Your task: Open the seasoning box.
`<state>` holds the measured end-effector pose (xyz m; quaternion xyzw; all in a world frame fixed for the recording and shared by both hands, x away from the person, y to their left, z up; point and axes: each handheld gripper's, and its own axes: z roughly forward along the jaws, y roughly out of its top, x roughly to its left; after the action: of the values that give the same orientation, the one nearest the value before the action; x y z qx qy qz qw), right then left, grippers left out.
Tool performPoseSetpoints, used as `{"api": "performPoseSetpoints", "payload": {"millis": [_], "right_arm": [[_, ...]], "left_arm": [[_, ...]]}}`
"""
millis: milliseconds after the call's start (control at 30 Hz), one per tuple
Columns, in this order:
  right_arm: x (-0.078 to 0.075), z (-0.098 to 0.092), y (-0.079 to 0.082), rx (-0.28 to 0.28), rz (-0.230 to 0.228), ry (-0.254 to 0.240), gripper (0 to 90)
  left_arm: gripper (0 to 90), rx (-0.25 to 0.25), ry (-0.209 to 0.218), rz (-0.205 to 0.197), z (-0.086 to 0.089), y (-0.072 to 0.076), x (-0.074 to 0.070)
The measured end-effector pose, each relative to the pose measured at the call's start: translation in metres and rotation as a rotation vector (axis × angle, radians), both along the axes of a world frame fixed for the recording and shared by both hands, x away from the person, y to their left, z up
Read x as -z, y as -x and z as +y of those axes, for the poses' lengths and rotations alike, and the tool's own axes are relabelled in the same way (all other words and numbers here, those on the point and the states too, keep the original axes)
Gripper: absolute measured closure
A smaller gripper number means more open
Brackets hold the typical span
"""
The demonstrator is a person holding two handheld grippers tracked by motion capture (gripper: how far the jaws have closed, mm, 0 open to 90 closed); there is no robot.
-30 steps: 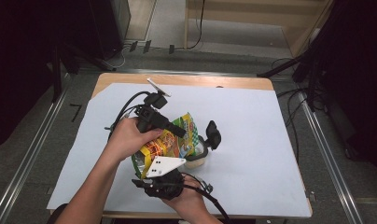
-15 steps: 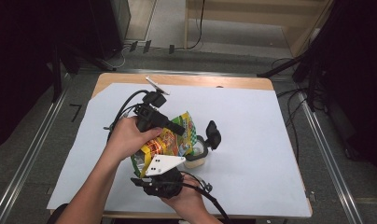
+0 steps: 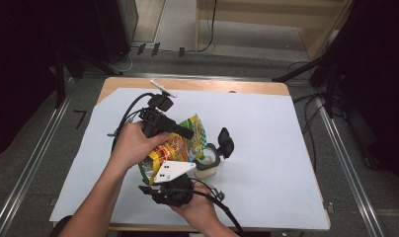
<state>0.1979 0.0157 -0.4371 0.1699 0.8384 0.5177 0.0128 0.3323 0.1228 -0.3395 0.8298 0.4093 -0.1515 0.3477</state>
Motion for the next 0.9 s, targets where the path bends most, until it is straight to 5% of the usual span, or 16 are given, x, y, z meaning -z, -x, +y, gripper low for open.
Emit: {"api": "performPoseSetpoints", "payload": {"millis": [900], "right_arm": [[0.0008, 0.0012, -0.0001, -0.014, 0.002, -0.007, 76.9]], "left_arm": [[75.2, 0.009, 0.048, 0.041, 0.004, -0.0008, 0.002]]}}
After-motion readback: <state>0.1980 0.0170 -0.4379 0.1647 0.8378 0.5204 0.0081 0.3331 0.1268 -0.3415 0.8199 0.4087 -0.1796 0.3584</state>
